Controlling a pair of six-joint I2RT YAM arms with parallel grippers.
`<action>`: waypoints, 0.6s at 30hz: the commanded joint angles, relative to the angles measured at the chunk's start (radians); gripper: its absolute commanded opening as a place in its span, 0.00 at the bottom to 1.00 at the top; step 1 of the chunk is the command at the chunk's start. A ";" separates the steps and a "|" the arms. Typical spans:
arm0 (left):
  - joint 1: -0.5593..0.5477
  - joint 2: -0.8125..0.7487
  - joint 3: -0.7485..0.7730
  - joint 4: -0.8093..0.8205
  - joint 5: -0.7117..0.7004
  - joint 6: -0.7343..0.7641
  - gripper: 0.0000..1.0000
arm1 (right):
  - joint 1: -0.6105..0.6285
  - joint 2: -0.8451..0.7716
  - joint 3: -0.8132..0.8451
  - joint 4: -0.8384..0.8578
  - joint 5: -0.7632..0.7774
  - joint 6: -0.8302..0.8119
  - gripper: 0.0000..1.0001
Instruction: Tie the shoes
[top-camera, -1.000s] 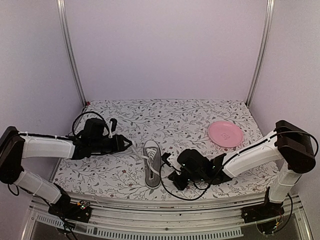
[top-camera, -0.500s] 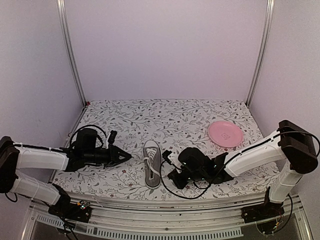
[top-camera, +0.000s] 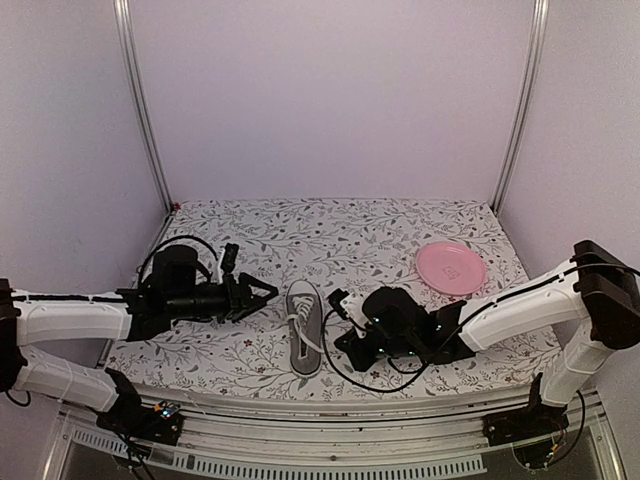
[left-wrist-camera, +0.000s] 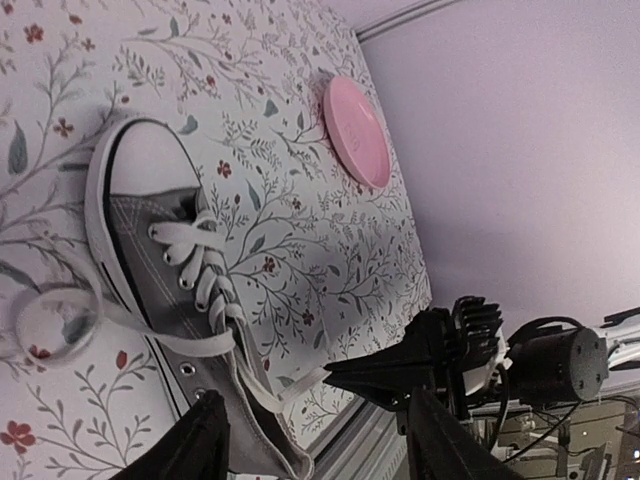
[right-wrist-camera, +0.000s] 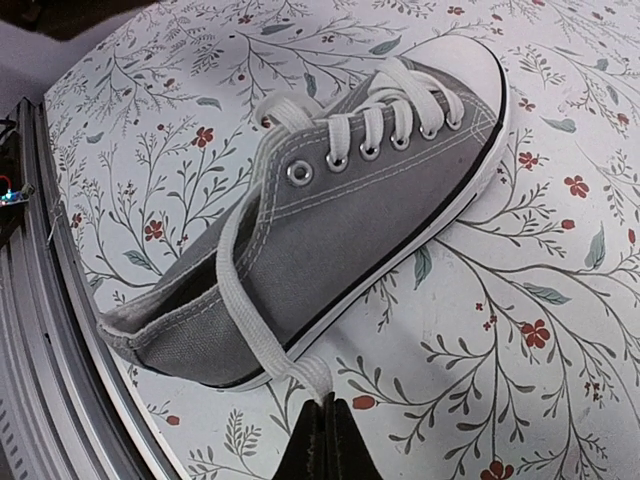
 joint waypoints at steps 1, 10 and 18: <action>-0.126 0.062 -0.074 0.151 -0.141 -0.187 0.63 | 0.005 -0.028 -0.013 0.008 0.024 0.024 0.02; -0.189 0.303 -0.023 0.349 -0.167 -0.317 0.73 | 0.004 -0.048 -0.033 0.013 0.036 0.031 0.02; -0.202 0.405 0.011 0.421 -0.177 -0.349 0.75 | 0.004 -0.070 -0.056 0.023 0.046 0.042 0.02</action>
